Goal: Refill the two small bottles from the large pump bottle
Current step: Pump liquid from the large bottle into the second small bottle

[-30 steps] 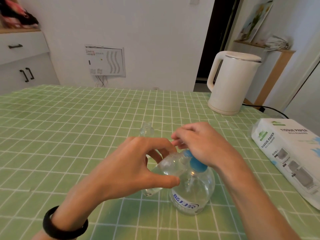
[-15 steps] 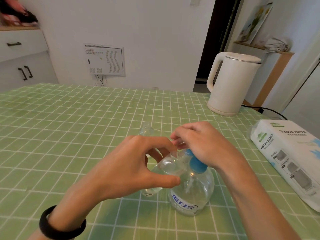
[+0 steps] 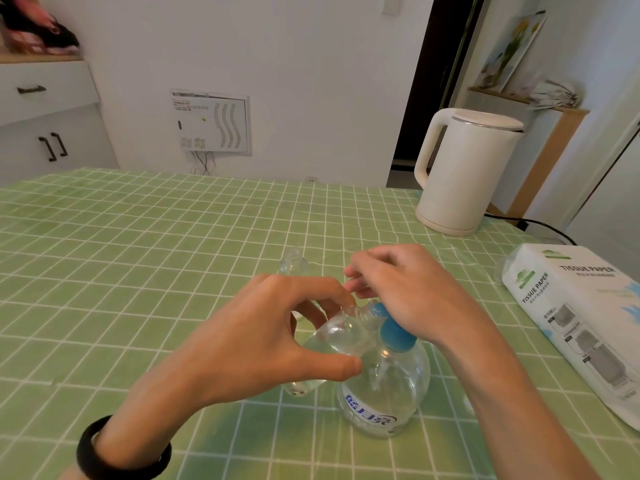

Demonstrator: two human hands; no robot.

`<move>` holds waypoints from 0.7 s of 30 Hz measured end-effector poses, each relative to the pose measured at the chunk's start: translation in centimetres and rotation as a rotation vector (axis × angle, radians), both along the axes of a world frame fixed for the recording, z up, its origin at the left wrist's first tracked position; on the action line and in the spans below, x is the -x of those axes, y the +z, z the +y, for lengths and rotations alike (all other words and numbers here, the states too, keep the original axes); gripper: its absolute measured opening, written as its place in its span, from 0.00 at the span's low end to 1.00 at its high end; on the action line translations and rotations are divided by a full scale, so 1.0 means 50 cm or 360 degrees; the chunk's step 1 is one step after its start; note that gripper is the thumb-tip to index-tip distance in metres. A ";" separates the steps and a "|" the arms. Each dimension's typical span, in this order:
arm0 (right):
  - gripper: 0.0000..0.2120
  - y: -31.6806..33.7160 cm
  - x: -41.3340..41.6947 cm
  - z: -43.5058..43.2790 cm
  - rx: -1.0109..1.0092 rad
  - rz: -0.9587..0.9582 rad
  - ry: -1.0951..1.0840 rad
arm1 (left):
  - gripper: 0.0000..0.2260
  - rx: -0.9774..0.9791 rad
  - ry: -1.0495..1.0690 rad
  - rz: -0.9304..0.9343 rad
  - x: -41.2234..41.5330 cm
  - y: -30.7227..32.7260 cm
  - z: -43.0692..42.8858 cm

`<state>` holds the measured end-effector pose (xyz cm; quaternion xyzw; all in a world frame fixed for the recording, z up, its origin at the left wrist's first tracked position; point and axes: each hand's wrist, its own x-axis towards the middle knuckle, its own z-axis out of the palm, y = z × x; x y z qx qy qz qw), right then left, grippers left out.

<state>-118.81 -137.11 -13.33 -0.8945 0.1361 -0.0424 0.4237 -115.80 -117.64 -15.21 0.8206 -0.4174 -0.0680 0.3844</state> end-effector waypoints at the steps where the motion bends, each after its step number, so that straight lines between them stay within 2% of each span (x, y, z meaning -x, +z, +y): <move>1: 0.15 0.000 -0.002 0.000 -0.0016 0.0027 0.0004 | 0.16 -0.0009 0.0005 -0.0005 -0.002 0.000 -0.001; 5: 0.15 0.000 -0.003 0.002 -0.0044 0.0144 0.0063 | 0.17 -0.0054 0.0015 -0.0013 -0.002 -0.004 -0.001; 14: 0.17 0.002 0.002 0.003 0.0000 -0.0020 -0.0003 | 0.16 0.0000 0.0006 0.0011 0.000 0.000 0.000; 21: 0.14 0.000 -0.001 0.004 -0.0031 0.0119 0.0031 | 0.17 -0.0040 0.0000 -0.0024 -0.002 -0.004 0.000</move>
